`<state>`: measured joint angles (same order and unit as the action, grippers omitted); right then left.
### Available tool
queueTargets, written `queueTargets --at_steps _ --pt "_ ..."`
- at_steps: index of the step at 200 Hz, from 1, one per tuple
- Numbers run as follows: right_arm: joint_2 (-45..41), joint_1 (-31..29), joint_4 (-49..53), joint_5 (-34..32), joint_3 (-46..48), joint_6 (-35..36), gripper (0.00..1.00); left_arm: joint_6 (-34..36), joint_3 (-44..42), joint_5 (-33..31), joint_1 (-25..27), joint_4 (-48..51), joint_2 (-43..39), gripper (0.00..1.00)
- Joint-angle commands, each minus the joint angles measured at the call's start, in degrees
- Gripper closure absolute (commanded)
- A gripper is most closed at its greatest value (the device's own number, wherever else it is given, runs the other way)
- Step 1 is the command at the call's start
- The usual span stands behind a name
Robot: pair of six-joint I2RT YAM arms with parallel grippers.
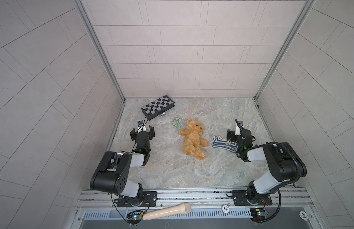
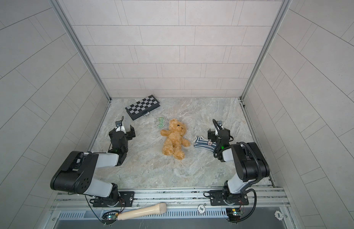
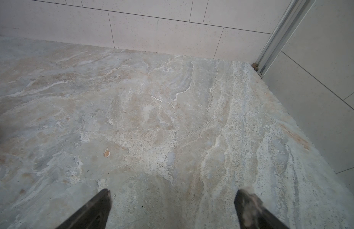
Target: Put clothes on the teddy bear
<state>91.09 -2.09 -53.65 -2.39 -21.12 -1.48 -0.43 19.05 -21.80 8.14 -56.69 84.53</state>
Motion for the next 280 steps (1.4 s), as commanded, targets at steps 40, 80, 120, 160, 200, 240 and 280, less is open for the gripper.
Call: queueTargets --at_steps 40,80,120,160,200,240,280 --pt "-0.1 0.2 -0.6 0.3 -0.6 0.7 0.00 -0.3 0.5 0.3 -0.2 -0.3 -0.2 0.00" --pt "-0.1 0.2 -0.4 0.2 -0.8 0.7 0.00 -0.3 0.5 0.3 -0.2 -0.2 -0.3 0.00" --pt "-0.1 0.1 -0.3 0.1 -0.8 0.7 0.00 -0.3 0.7 0.2 -0.2 -0.1 -0.1 0.00" --pt "-0.1 0.1 -0.2 -1.1 -0.9 0.6 0.00 -0.2 0.7 0.2 -0.2 0.0 -0.1 0.00" --pt "-0.1 0.0 -0.1 -1.2 -0.8 0.6 0.00 -0.3 0.7 0.2 -0.2 0.0 -0.1 0.00" --pt "-1.4 -1.5 -0.7 -4.3 0.0 1.3 0.00 0.1 1.1 1.3 -0.2 1.8 -1.6 0.00" --pt "-10.1 -1.7 3.8 -6.5 2.2 1.1 0.00 -0.4 4.2 1.8 -0.2 13.6 -7.6 0.00"
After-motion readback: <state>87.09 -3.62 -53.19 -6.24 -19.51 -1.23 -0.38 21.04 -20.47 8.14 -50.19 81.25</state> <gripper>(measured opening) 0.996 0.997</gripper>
